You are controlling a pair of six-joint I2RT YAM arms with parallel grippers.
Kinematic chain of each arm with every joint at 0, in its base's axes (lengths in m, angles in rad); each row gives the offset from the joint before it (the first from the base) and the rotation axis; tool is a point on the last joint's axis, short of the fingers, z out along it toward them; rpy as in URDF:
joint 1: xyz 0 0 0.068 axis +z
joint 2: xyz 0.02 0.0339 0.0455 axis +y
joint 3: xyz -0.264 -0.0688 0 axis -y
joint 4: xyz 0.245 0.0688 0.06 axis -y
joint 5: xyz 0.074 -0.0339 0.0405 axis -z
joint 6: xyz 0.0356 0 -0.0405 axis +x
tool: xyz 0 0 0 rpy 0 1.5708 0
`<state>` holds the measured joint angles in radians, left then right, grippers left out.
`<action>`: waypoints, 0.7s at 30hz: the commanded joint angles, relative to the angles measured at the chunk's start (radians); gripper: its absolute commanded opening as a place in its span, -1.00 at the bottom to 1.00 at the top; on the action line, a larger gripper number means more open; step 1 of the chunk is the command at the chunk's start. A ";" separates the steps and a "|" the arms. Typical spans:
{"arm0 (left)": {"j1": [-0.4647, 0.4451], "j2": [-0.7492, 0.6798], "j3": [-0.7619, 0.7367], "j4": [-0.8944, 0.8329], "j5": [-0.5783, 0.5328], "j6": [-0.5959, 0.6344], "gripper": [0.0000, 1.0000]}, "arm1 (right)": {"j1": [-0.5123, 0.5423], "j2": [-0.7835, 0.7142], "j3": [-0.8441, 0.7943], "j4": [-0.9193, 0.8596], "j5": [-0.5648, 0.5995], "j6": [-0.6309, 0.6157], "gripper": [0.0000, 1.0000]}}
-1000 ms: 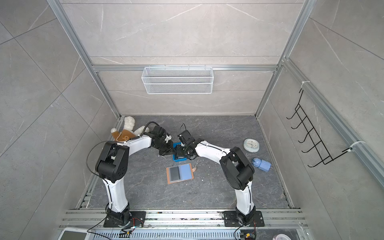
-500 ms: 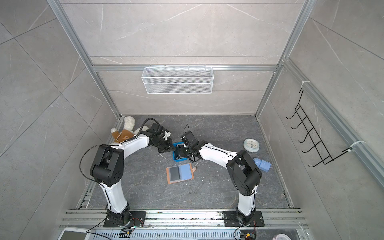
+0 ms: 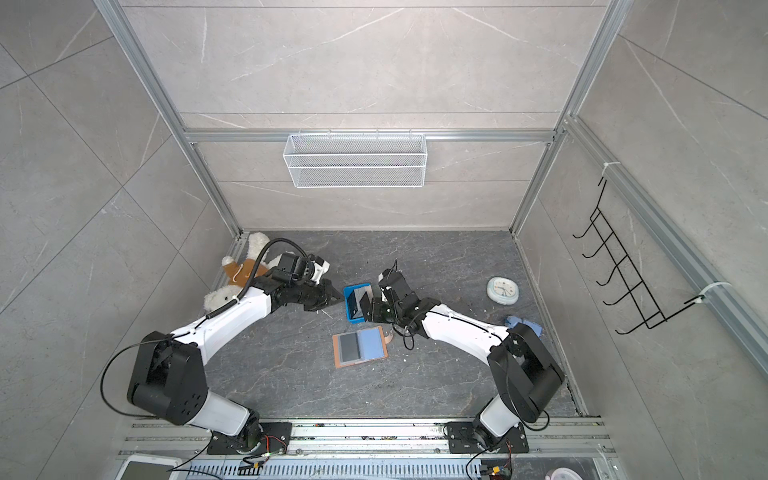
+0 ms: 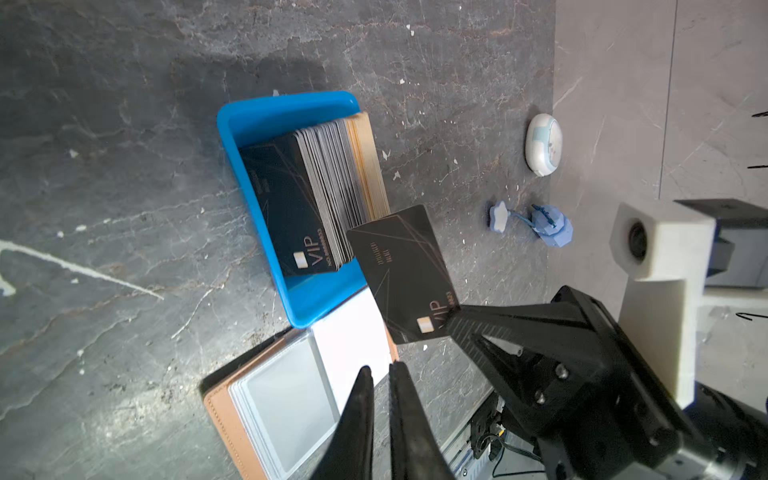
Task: Put the credit cards into the card holder
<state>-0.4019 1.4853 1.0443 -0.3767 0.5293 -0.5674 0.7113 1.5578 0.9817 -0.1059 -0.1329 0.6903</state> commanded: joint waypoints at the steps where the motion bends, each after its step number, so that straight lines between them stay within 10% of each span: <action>1: -0.021 -0.097 -0.085 0.086 0.034 -0.060 -0.72 | -0.008 -0.080 -0.065 0.054 -0.021 0.032 -1.00; 21: -0.207 -0.354 -0.599 0.748 0.022 -0.448 -0.50 | -0.056 -0.400 -0.518 0.362 -0.182 0.221 -1.00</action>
<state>-0.5884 1.1324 0.4603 0.1738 0.5499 -0.9314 0.6628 1.1885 0.5034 0.1635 -0.2718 0.8574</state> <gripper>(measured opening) 0.250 0.051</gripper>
